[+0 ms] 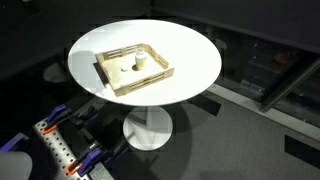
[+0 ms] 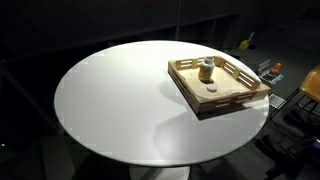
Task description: Put the lid on the bottle
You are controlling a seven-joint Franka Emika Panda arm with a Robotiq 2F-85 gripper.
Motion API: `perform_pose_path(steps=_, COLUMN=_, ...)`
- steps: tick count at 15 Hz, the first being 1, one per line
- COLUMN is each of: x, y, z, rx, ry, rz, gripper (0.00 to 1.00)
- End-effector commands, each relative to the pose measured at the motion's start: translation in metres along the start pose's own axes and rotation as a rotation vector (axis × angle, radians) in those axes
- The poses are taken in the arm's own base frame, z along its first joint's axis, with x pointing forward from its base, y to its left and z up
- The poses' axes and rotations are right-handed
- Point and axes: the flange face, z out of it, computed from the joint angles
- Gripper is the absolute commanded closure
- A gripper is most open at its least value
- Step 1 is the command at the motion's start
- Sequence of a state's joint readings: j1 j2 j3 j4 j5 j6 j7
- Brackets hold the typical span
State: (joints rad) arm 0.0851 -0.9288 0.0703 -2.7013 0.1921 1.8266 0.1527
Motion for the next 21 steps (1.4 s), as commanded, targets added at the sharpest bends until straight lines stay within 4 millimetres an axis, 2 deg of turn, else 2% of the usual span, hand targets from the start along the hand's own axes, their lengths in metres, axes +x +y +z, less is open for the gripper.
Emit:
perform_pose_path(steps=1, x=0.000, y=0.000, z=-0.001, rx=0.000, ry=-0.001, rz=0.000, gripper=0.00)
perform_pose_path(steps=4, x=0.000, y=0.000, z=-0.001, rx=0.000, ry=-0.001, rz=0.000, gripper=0.00)
perform_pose_path(steps=7, x=0.011, y=-0.007, z=-0.002, rx=-0.016, ry=0.006, rz=0.015, gripper=0.00)
perform_pose_path(steps=12, x=0.041, y=-0.022, z=0.000, rx=-0.050, ry=0.041, rz=0.043, gripper=0.00)
perform_pose_path(steps=17, x=0.085, y=-0.028, z=0.023, rx=-0.048, ry=0.037, rz=0.078, gripper=0.00)
perform_pose_path(steps=21, x=0.121, y=-0.030, z=0.052, rx=-0.040, ry=0.020, rz=0.059, gripper=0.00)
